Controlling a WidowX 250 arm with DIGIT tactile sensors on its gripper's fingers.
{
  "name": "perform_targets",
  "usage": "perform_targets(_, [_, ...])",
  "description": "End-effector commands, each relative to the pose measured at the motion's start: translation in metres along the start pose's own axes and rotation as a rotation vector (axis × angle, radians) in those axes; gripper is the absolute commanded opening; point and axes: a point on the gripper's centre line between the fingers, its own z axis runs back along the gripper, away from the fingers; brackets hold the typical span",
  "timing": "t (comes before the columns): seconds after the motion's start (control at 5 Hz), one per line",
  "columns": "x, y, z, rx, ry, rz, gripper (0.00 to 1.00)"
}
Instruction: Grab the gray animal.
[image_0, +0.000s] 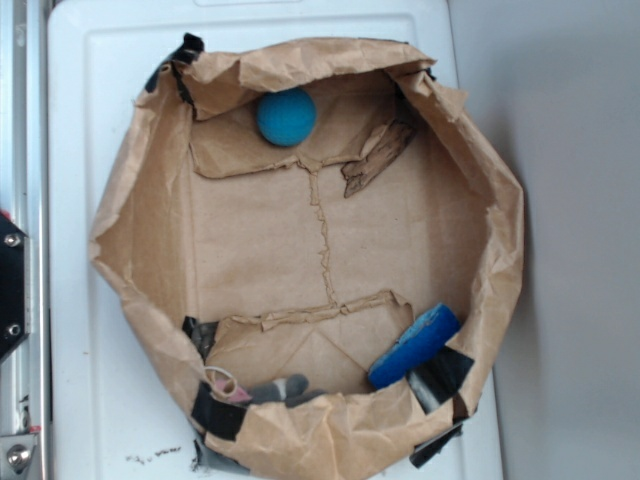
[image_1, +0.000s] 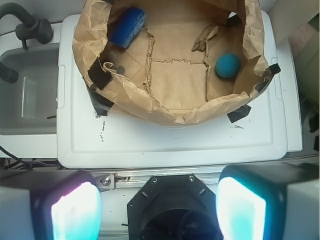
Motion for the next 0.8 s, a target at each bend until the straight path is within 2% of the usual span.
perform_targets(0.0, [0.000, 0.000, 0.000, 0.000, 0.000, 0.000, 1.00])
perform_targets(0.4, [0.098, 0.011, -0.018, 0.007, -0.005, 0.111, 1.00])
perform_targets(0.6, [0.146, 0.025, -0.044, -0.009, 0.011, 0.098, 1.00])
